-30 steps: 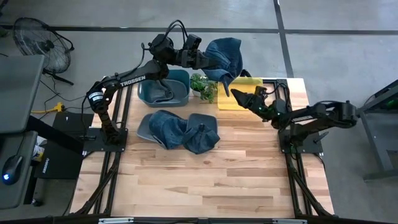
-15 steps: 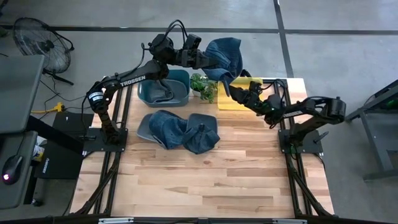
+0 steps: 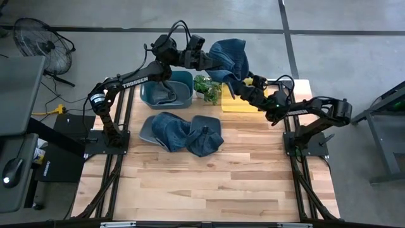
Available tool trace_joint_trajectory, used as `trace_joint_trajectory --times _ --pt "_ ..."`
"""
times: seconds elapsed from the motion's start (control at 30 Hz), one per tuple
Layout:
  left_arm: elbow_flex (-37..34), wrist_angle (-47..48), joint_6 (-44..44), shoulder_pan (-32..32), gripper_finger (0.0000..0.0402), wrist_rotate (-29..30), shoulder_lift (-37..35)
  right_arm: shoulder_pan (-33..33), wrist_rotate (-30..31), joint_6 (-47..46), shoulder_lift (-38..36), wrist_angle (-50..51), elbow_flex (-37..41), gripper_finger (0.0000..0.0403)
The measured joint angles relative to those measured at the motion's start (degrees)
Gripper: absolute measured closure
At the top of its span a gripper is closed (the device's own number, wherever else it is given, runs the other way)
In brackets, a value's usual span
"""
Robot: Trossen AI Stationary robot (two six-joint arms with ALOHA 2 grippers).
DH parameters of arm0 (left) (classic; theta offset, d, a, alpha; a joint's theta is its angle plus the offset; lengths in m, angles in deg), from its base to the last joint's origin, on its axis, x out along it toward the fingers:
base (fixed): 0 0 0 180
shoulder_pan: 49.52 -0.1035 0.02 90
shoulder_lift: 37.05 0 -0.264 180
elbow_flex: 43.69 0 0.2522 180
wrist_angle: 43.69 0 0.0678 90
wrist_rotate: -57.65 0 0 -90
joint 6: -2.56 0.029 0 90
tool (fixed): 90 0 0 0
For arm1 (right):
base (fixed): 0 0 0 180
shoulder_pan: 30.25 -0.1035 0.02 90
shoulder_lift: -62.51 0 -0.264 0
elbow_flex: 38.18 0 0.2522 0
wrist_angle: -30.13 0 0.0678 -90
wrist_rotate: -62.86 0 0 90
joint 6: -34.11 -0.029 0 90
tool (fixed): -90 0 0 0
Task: Pick & Place hat
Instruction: Put the right blue cap into the yellow bin
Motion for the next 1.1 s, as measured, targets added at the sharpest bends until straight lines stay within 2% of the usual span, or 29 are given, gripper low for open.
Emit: trace_joint_trajectory --times 0.27,0.57,0.77,1.0,1.1 --pt "0.0 5.6 3.0 -0.1 0.0401 -1.9 0.0 0.2 -2.6 -4.6 -1.0 0.4 -1.3 0.0141" --pt "0.0 13.6 8.5 -0.1 0.0401 -2.0 0.0 0.2 -2.1 -5.7 -5.3 13.5 -1.3 0.0170" --pt "0.0 15.1 9.9 -0.1 0.0401 -1.9 0.0 0.2 -2.5 -5.7 -7.6 20.2 -1.3 0.0239" --pt "0.0 15.7 10.8 -0.1 0.0400 -2.5 0.0 0.2 -3.6 -4.0 -9.1 23.8 -1.3 0.0382" --pt "0.0 17.7 11.7 -0.1 0.0397 -2.6 0.0 0.5 -4.4 -3.8 -9.1 24.2 -1.3 0.0387"
